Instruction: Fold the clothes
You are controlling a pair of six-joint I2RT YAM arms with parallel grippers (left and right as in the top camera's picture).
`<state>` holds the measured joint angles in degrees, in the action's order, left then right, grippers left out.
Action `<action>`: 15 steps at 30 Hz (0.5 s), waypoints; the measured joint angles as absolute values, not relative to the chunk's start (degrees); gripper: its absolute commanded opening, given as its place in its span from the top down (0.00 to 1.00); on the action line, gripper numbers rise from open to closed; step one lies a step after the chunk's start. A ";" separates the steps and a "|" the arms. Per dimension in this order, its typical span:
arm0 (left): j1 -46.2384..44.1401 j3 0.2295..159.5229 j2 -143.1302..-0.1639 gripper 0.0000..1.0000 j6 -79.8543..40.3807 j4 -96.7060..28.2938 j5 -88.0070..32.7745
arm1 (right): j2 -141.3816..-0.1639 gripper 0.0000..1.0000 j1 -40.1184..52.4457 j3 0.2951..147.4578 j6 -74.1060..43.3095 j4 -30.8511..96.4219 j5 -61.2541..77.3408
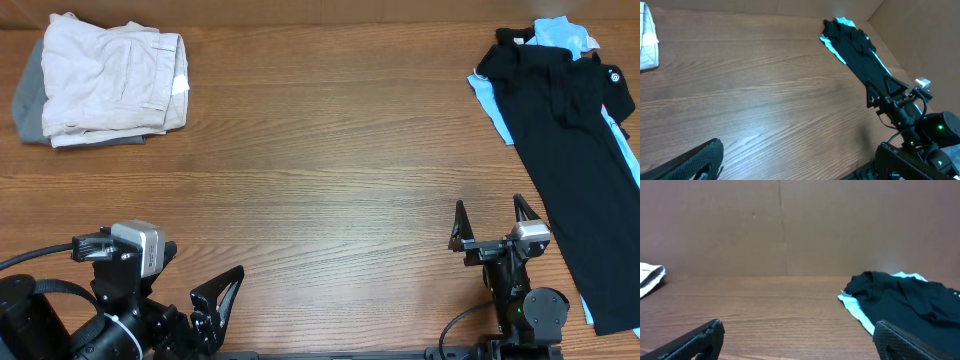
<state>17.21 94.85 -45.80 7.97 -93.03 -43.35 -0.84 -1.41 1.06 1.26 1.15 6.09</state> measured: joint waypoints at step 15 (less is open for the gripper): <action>17.21 94.85 -45.80 0.00 7.97 -93.03 -43.38 | -0.84 0.00 -1.43 1.06 -6.46 5.15 0.56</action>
<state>17.21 94.85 -45.80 7.97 -93.03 -43.38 -0.84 -1.43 1.06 -6.46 5.15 0.56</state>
